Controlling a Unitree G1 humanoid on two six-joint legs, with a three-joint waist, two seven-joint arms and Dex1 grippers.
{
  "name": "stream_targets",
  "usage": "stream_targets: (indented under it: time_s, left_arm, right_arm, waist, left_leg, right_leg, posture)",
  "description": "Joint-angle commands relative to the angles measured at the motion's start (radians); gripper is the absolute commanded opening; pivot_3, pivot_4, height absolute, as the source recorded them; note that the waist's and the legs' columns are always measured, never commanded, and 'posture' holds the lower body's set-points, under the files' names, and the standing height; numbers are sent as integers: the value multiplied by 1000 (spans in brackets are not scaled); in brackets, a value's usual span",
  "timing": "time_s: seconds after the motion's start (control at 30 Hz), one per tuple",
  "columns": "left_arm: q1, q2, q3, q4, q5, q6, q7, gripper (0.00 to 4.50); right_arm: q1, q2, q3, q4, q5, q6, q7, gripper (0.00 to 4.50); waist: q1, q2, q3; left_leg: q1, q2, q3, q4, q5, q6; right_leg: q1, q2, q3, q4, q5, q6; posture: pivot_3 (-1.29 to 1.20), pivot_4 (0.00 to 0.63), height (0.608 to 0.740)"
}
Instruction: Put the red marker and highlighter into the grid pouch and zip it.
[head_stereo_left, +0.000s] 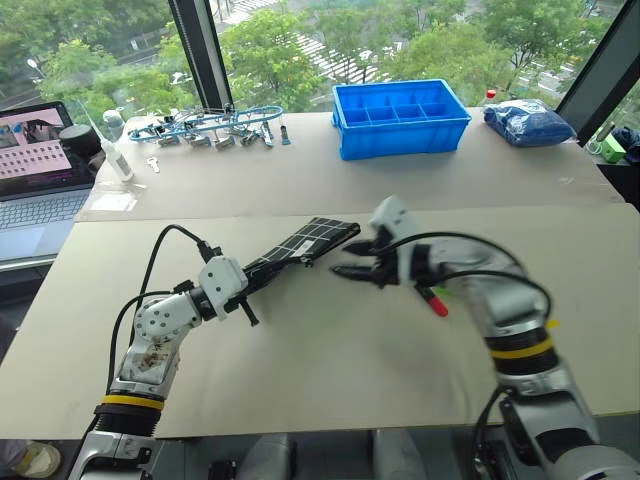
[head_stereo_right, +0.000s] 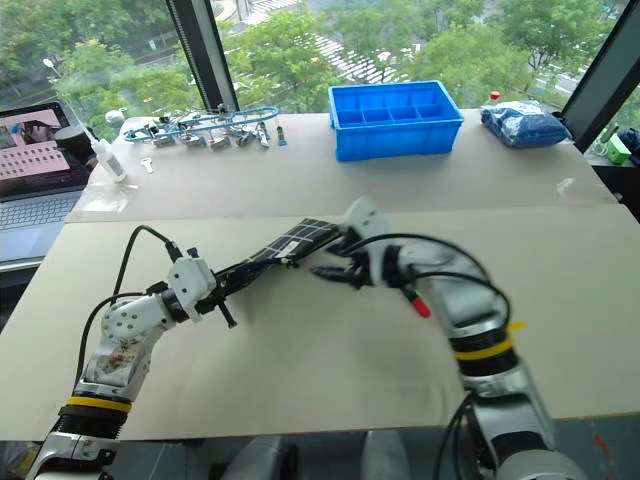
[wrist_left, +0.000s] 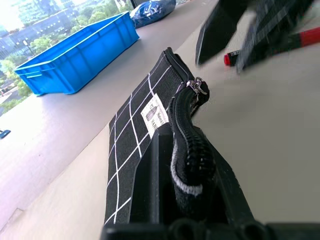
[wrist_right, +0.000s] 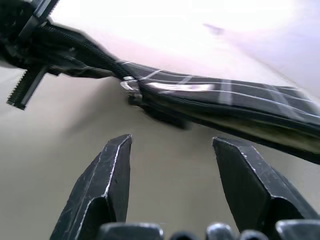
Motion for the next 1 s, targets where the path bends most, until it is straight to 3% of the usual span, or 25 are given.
stream_targets:
  time_s: [0.03,0.2,0.33,0.53,1.0]
  left_arm:
    - [7,-5,10,-38,-15,-7,11,0]
    - [14,-24,11,-53,-20,-2,23,0]
    - [4,-42,8,-96,-40,40,37,0]
    - [-13,-42,0,-97,-35,51,23,0]
    - [1,-17,14,-140,-85,101,-15,0]
  right_arm:
    - [86,-153,-194,-98,105,-44,118,2710]
    - [308,-332,-294,-83,67,-192,188,2710]
    - [385,-414,-265,121,-68,-405,170,2710]
    - [269,-406,-202,349,-110,-529,180,2710]
    - [129,-382,-42,607,-166,-615,323,2710]
  waist:
    - [8,0,0]
    - [13,-1,0]
    - [13,-2,0]
    - [9,-2,0]
    - [15,-2,0]
  left_leg:
    - [0,0,0,0,0,0]
    - [0,0,2,1,-2,3]
    - [3,1,6,2,-2,3]
    - [5,1,7,2,-1,3]
    - [3,1,7,2,0,0]
  right_leg:
    - [0,0,0,-1,0,0]
    - [2,0,0,-3,0,1]
    - [4,0,4,-6,2,3]
    - [6,0,4,-7,2,2]
    - [7,0,3,-14,5,4]
  posture:
    - [0,150,740]
    - [0,150,740]
    - [0,150,740]
    - [0,150,740]
    - [0,150,740]
